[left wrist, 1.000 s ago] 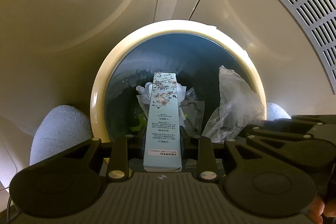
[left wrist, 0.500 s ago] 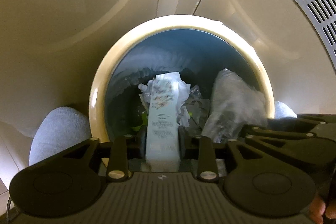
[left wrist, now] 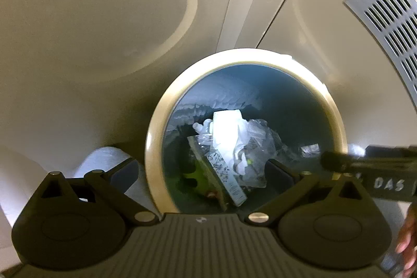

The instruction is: Collect trash

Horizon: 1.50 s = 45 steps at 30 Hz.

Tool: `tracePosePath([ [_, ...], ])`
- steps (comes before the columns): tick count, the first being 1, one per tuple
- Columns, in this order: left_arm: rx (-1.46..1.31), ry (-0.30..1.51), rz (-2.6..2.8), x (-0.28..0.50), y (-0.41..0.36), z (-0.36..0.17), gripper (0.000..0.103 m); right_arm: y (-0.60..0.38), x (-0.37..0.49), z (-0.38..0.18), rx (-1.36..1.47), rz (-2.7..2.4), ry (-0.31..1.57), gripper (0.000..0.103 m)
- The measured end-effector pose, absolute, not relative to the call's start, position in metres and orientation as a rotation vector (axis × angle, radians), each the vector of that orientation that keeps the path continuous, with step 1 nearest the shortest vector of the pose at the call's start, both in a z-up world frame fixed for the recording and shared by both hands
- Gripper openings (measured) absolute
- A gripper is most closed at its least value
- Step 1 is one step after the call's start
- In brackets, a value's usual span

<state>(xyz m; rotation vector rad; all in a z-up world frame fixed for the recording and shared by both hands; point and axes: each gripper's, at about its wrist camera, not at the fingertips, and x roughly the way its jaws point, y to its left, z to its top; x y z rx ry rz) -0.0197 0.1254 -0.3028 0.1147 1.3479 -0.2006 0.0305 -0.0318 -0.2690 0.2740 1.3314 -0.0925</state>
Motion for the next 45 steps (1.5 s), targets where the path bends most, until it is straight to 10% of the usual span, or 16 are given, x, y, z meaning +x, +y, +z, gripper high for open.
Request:
tracePosePath([
  [45, 0.381, 1.243, -0.175, -0.076, 0.113, -0.219, 0.103, -0.022, -0.025, -0.202, 0.268, -0.077, 1.215, 0.103],
])
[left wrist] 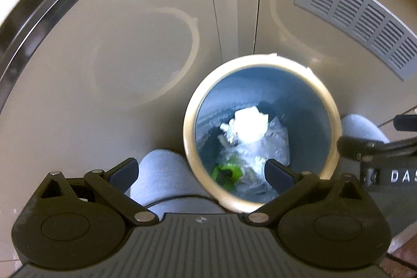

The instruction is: Collect trash

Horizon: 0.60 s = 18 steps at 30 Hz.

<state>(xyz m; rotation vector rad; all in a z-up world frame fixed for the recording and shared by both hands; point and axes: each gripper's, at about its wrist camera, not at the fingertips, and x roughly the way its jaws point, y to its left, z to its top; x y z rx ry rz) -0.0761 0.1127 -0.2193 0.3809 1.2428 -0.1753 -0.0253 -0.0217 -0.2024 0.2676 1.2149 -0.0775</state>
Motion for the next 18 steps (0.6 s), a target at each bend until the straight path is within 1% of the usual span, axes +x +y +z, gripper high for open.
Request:
tracePosePath([
  [2, 0.406, 1.281, -0.194, -0.0779, 0.1117, -0.2205, 0.103, -0.0241, -0.0258, -0.2042, 0.283, -0.083, 1.222, 0.103],
  [5, 0.435, 1.282, -0.232, -0.0828, 0.1116, -0.2205, 0.103, -0.0259, -0.0265, -0.2056, 0.296, -0.085, 1.226, 0.103],
  [11, 0.358, 1.309, -0.221, -0.0828, 0.1195, -0.2234, 0.103, -0.0252, -0.0273, -0.2059, 0.285, -0.081, 1.223, 0.103],
  [18, 0.353, 1.309, -0.227, -0.0817, 0.1185, -0.2255, 0.103, -0.0196, -0.0248, -0.2118, 0.250, -0.079, 1.247, 0.103],
])
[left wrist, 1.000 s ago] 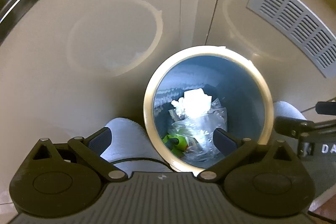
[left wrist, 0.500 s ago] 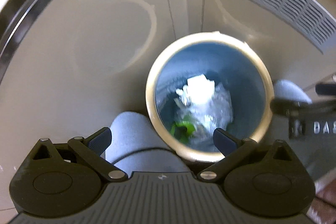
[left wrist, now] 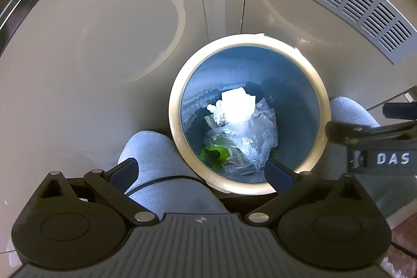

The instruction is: Collect trash

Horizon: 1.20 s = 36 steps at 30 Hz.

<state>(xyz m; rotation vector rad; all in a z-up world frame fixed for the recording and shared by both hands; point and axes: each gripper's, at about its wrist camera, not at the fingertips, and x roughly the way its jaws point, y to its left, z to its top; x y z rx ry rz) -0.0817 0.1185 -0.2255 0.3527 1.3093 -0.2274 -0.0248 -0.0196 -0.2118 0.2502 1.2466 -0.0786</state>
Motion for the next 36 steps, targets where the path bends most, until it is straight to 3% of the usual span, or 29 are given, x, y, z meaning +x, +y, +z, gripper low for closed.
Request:
tracePosePath([
  [36, 0.361, 1.308, -0.152, -0.0825, 0.1240, -0.2301, 0.103, -0.0177, -0.0273, -0.2102, 0.203, -0.109, 1.256, 0.103],
])
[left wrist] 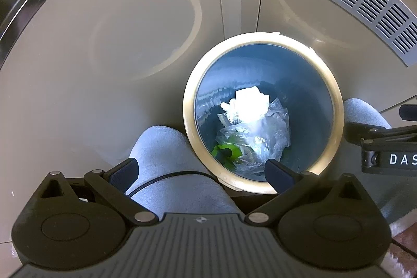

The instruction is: Collect trash

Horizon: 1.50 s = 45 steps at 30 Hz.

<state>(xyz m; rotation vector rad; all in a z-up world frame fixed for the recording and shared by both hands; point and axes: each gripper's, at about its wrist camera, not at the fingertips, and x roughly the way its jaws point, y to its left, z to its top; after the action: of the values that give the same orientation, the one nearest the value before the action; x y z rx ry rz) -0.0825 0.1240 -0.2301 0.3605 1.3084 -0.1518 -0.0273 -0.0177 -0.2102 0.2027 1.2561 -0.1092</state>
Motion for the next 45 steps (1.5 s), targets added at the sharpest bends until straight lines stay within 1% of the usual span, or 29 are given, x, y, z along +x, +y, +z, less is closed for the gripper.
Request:
tracePosePath([
  [45, 0.365, 1.299, -0.153, -0.0839, 0.1240, -0.2298, 0.103, -0.0172, -0.0270, -0.2139, 0.204, -0.114, 1.269, 0.103],
])
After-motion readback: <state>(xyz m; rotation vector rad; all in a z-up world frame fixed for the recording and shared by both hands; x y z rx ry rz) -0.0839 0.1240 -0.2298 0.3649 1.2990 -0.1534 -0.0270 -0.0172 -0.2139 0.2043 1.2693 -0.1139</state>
